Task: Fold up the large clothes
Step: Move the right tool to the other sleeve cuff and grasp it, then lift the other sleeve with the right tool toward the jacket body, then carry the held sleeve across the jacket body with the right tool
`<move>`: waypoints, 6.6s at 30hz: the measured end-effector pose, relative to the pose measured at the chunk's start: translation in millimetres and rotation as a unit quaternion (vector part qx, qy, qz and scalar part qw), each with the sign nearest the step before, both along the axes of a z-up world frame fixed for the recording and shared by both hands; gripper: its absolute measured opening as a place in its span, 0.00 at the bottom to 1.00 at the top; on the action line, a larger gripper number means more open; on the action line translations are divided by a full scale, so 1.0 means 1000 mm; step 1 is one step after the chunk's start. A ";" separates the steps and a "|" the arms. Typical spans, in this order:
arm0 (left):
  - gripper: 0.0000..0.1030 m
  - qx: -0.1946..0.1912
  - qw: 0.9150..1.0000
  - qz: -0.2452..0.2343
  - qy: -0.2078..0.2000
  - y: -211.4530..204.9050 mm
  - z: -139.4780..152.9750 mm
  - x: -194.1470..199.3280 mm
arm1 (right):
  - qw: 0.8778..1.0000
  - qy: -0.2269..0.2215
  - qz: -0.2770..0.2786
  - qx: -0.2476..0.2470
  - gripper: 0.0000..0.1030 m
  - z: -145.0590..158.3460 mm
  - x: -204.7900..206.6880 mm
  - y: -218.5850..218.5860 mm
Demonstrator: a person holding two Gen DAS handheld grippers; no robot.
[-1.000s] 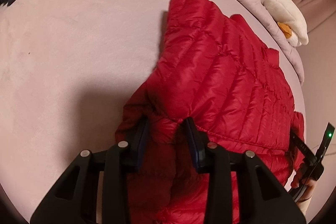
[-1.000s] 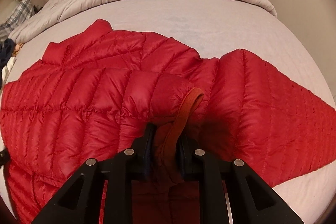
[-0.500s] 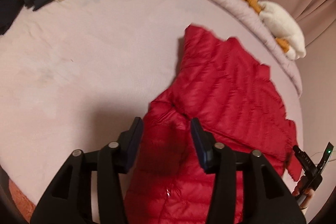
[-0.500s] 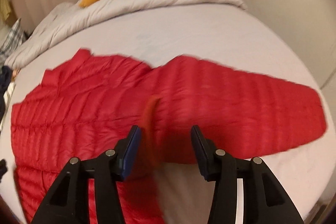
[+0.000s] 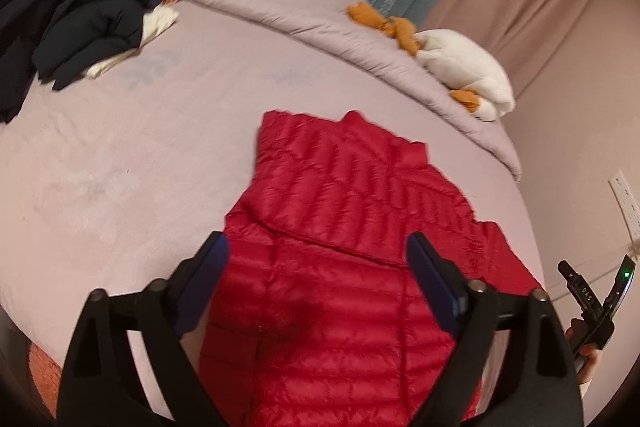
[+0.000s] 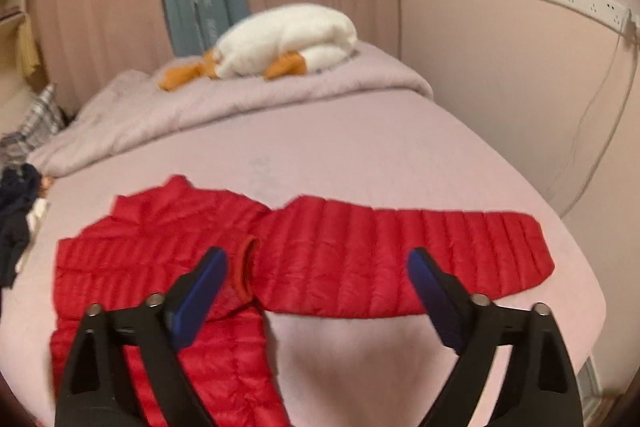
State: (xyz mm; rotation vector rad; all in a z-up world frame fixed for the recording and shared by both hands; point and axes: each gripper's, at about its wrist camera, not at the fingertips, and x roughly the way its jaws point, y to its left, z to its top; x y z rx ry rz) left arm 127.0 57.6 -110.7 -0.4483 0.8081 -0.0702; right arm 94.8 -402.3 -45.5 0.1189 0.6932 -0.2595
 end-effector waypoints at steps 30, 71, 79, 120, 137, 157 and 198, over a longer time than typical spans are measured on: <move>0.98 0.022 0.991 -0.120 0.057 -0.102 -0.039 0.005 | 0.960 0.044 -0.223 0.161 0.99 -0.095 -0.061 -0.157; 0.98 0.021 0.997 -0.058 0.041 -0.061 -0.034 -0.004 | 0.957 -0.062 -0.256 0.119 0.05 -0.041 -0.079 -0.169; 0.98 0.009 0.998 -0.038 0.040 -0.039 -0.037 -0.011 | 0.978 -0.122 -0.166 0.014 0.05 0.036 -0.078 -0.097; 0.98 0.020 0.999 0.042 0.028 0.030 -0.034 -0.036 | 0.973 -0.118 0.196 -0.038 0.05 0.082 -0.024 0.107; 0.98 0.032 0.998 0.045 0.028 0.034 -0.034 -0.040 | 0.961 -0.059 0.270 -0.024 0.05 0.053 -0.020 0.148; 0.98 0.044 0.997 0.051 0.031 0.034 -0.036 -0.043 | 0.949 -0.004 0.316 -0.011 0.05 0.027 -0.021 0.170; 0.98 0.055 0.997 0.040 0.040 0.028 -0.035 -0.042 | 0.934 0.083 0.347 0.018 0.05 -0.025 -0.022 0.188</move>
